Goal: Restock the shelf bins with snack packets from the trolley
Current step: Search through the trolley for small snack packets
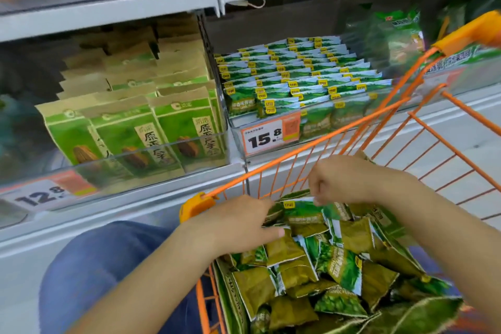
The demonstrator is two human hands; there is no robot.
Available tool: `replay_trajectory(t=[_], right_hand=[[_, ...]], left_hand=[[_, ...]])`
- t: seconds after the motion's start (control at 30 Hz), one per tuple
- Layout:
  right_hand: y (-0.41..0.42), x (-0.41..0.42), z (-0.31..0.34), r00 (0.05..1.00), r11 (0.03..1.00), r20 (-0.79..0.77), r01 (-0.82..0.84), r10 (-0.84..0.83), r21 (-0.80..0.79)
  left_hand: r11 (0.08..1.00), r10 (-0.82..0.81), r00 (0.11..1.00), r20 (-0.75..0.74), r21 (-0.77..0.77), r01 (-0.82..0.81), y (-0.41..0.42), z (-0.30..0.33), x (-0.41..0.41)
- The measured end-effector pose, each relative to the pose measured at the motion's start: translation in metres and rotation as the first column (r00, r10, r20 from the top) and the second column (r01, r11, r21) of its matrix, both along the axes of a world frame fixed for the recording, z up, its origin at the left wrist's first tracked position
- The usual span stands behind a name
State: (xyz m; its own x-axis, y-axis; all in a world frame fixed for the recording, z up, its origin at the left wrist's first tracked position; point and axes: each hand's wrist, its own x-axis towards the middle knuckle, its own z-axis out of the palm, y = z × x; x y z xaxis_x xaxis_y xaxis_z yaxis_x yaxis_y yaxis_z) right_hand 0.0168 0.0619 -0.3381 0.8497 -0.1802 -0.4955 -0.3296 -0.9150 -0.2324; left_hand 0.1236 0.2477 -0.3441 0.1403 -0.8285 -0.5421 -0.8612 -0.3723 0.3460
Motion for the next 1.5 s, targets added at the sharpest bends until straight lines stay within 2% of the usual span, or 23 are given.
replay_trajectory(t=[0.07,0.13,0.17,0.3,0.37,0.4,0.43,0.5,0.57,0.6,0.63,0.67,0.7,0.73,0.77,0.83,0.9,1.0,1.1,1.27,1.43,1.5], right_hand=[[-0.010,-0.008,0.025,0.993,0.946,0.014,0.109,-0.119,0.304],[-0.012,-0.017,0.042,0.977,0.799,-0.038,0.192,-0.208,0.570],[-0.012,-0.021,0.046,0.973,0.744,-0.066,0.212,-0.221,0.633],[-0.009,-0.024,0.052,0.969,0.717,-0.044,0.210,-0.244,0.664],[-0.006,-0.024,0.059,0.957,0.694,0.034,0.185,-0.290,0.696],[-0.005,-0.024,0.063,0.943,0.669,0.085,0.164,-0.323,0.725],[-0.002,-0.024,0.067,0.918,0.641,0.150,0.134,-0.368,0.756],[0.003,-0.024,0.075,0.816,0.594,0.310,0.051,-0.489,0.803],[0.003,-0.022,0.076,0.640,0.578,0.440,0.007,-0.629,0.816],[0.001,-0.022,0.072,0.544,0.629,0.514,0.033,-0.664,0.777],[-0.004,-0.021,0.067,0.467,0.745,0.627,0.111,-0.623,0.658],[-0.009,-0.021,0.061,0.464,0.874,0.741,0.226,-0.486,0.431],[-0.013,-0.022,0.055,0.526,0.935,0.790,0.315,-0.315,0.163],[-0.016,-0.023,0.052,0.605,0.940,0.775,0.338,-0.183,-0.042],[-0.017,-0.023,0.049,0.664,0.937,0.736,0.325,-0.128,-0.130],[-0.018,-0.023,0.044,0.715,0.952,0.687,0.283,-0.128,-0.117],[-0.017,-0.022,0.043,0.759,0.960,0.641,0.253,-0.117,-0.124],[-0.018,-0.021,0.042,0.771,0.965,0.626,0.238,-0.120,-0.108],[-0.019,-0.021,0.043,0.776,0.968,0.620,0.226,-0.113,-0.108],[-0.019,-0.020,0.043,0.784,0.971,0.613,0.210,-0.099,-0.111],[-0.019,-0.020,0.043,0.785,0.971,0.615,0.201,-0.082,-0.126],[-0.019,-0.020,0.043,0.783,0.972,0.617,0.197,-0.079,-0.126]], left_hand=[[0.999,0.047,0.997,-0.062,0.005,-0.047,-0.001,0.003,0.000],[0.994,0.102,0.978,-0.182,-0.022,-0.108,-0.001,0.006,0.001],[0.990,0.121,0.955,-0.272,-0.042,-0.137,-0.001,0.007,0.002],[0.928,0.157,0.738,-0.656,-0.157,-0.338,-0.002,0.019,-0.003],[0.851,0.182,0.623,-0.761,-0.196,-0.487,-0.005,0.033,-0.007],[0.817,0.184,0.593,-0.784,-0.213,-0.536,-0.006,0.042,-0.009],[0.798,0.176,0.600,-0.781,-0.244,-0.551,-0.008,0.052,-0.009],[0.791,0.153,0.718,-0.679,-0.351,-0.501,-0.012,0.072,-0.006],[0.740,0.199,0.846,-0.495,-0.489,-0.461,-0.020,0.091,0.007],[0.684,0.253,0.889,-0.380,-0.579,-0.443,-0.027,0.101,0.016],[0.621,0.314,0.914,-0.255,-0.673,-0.401,-0.034,0.109,0.026],[0.577,0.372,0.921,-0.120,-0.747,-0.330,-0.043,0.116,0.035],[0.571,0.424,0.905,0.015,-0.781,-0.255,-0.052,0.120,0.045],[0.605,0.459,0.876,0.150,-0.774,-0.185,-0.062,0.122,0.053],[0.669,0.469,0.836,0.285,-0.733,-0.126,-0.073,0.120,0.061],[0.795,0.439,0.734,0.518,-0.605,-0.048,-0.094,0.113,0.071],[0.869,0.379,0.647,0.661,-0.494,-0.004,-0.110,0.107,0.076],[0.934,0.305,0.598,0.742,-0.354,-0.037,-0.129,0.103,0.083],[0.962,0.262,0.621,0.739,-0.249,-0.110,-0.144,0.093,0.093],[0.972,0.232,0.634,0.738,-0.203,-0.120,-0.157,0.074,0.114],[0.995,0.034,0.703,0.710,0.044,-0.093,-0.167,0.075,0.125],[0.993,-0.007,0.711,0.703,0.087,-0.076,-0.172,0.076,0.127]])
